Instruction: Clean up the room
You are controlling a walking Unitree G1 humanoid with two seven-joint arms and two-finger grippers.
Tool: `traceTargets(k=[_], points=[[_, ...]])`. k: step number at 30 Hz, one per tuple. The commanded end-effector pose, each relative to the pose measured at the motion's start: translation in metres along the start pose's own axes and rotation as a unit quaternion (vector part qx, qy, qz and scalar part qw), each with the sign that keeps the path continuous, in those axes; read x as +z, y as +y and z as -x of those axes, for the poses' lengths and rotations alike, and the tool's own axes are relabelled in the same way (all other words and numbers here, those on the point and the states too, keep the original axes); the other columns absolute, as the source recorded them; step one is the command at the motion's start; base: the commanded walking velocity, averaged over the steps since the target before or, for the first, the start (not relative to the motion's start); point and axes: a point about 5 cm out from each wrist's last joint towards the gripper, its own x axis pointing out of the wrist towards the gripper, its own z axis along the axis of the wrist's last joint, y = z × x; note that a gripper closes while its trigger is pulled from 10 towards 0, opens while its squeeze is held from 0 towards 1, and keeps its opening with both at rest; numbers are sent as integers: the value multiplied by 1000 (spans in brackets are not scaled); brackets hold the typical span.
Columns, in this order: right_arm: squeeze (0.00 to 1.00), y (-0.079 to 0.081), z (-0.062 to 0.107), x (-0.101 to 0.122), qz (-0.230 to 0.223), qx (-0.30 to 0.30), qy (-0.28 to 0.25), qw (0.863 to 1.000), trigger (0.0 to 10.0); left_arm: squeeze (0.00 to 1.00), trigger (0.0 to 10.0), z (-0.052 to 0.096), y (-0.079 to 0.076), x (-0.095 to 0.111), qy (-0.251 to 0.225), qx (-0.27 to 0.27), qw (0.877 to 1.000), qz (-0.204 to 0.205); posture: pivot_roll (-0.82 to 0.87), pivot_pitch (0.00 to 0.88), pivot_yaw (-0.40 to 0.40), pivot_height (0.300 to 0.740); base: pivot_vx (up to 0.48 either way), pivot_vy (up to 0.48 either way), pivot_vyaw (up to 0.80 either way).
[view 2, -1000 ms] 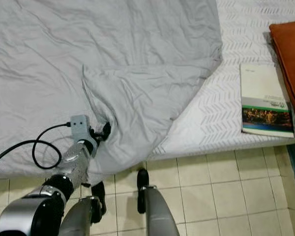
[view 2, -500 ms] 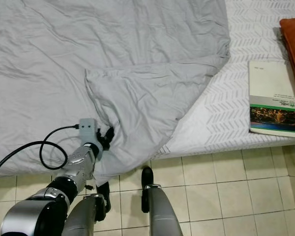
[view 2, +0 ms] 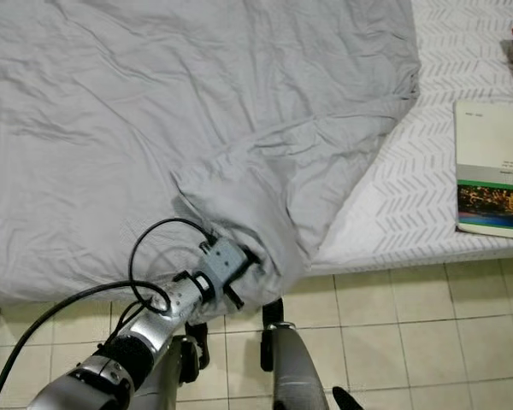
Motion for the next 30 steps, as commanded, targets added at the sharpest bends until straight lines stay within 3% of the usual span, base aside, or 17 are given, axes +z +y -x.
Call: traceTargets(k=[1,3,4,5,6,13,16,20,30], points=[[0,-1,-4,-12,-5,-10,22,1000,10000,0,0,2,-23,-13,32,-42,998,-26,-254,572,75,740,0,0,0],[0,-2,-13,-8,-4,-13,7,1000,10000,0,0,-2,-17,-13,51,-8,998,-27,-253,559,80,740,0,0,0],[0,-3,-16,-8,-3,-14,1,1000,10000,0,4588,-3,-14,-12,55,0,998,-24,-251,551,84,740,0,0,0],[0,-3,-16,-8,-3,-14,1,1000,10000,0,4588,-3,-14,-12,55,0,998,-24,-251,551,84,740,0,0,0],[0,-5,-22,-8,-2,-18,-4,1000,10000,0,10000,-4,-7,-10,60,21,998,-5,-246,544,88,740,0,0,0],[0,-6,-40,-12,-2,-21,-16,1000,10000,0,10000,-5,4,-9,69,44,996,28,-228,490,116,740,0,0,0],[0,-4,-46,-11,-1,-16,-23,1000,10000,0,10000,-7,5,-5,61,40,997,26,-229,462,120,740,0,-439,0],[0,-7,-52,-11,3,-15,-28,999,10000,0,10000,-10,-1,-2,56,24,998,9,-226,448,124,740,0,-480,0],[0,-11,-59,-12,10,-16,-34,999,10000,0,10000,-15,-17,0,53,-13,998,6,-230,447,121,740,0,0,0]])
